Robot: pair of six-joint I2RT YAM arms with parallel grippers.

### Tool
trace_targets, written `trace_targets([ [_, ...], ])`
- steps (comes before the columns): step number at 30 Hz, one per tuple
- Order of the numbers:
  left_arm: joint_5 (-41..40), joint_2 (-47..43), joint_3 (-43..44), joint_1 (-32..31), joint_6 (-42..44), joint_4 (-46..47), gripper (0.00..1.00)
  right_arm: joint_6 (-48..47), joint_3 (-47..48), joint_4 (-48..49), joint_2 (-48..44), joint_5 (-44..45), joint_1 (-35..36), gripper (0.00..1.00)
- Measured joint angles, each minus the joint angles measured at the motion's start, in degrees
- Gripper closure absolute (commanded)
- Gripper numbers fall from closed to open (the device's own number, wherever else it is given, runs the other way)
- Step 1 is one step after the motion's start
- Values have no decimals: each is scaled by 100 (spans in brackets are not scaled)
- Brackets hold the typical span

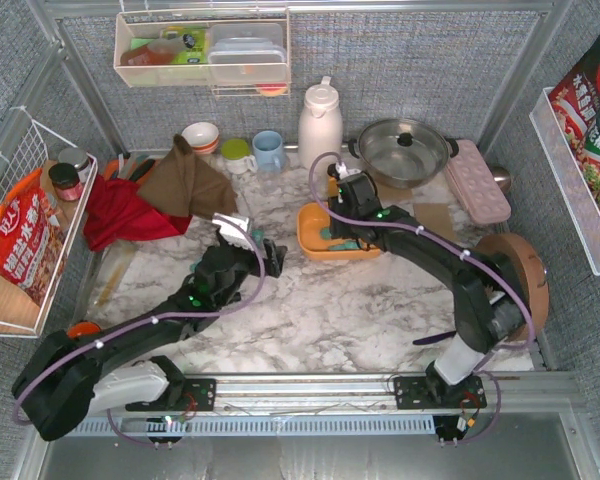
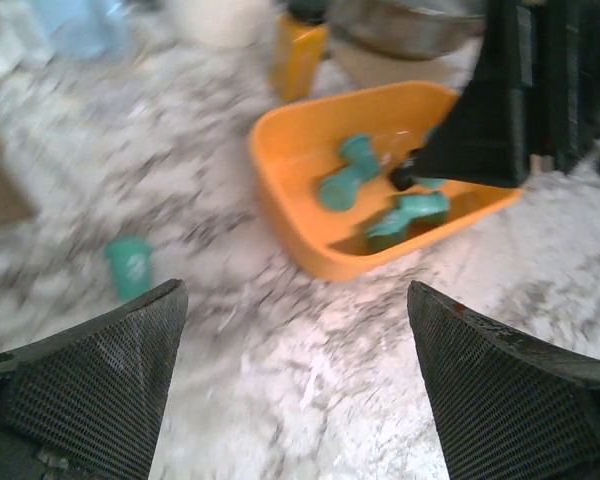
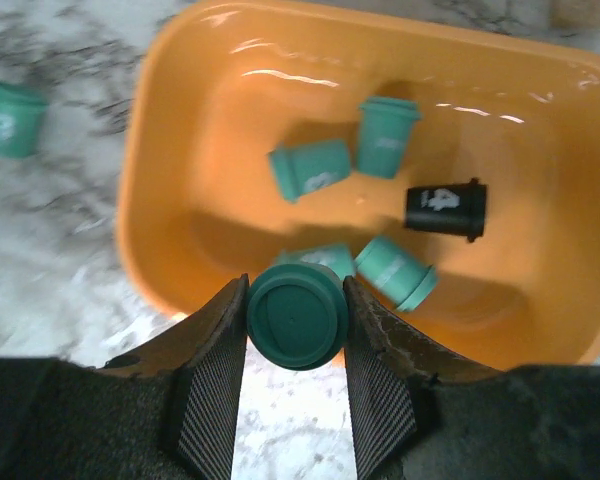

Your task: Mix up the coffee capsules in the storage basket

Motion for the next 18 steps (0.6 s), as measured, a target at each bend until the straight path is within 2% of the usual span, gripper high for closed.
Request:
trace_targets([
  [3, -933, -275, 245, 0, -826, -1305, 1, -35, 26, 151, 398, 179, -140, 43],
  [6, -1692, -417, 433, 0, -1637, -2638, 1, -66, 103, 184, 684, 289, -192, 34],
  [12, -2557, -446, 638, 33, -3456, -5031, 1, -129, 85, 264, 710, 289, -192, 29],
  [18, -2660, -151, 863, 33, -5235, -6341, 1, -149, -105, 280, 407, 251, -192, 29],
])
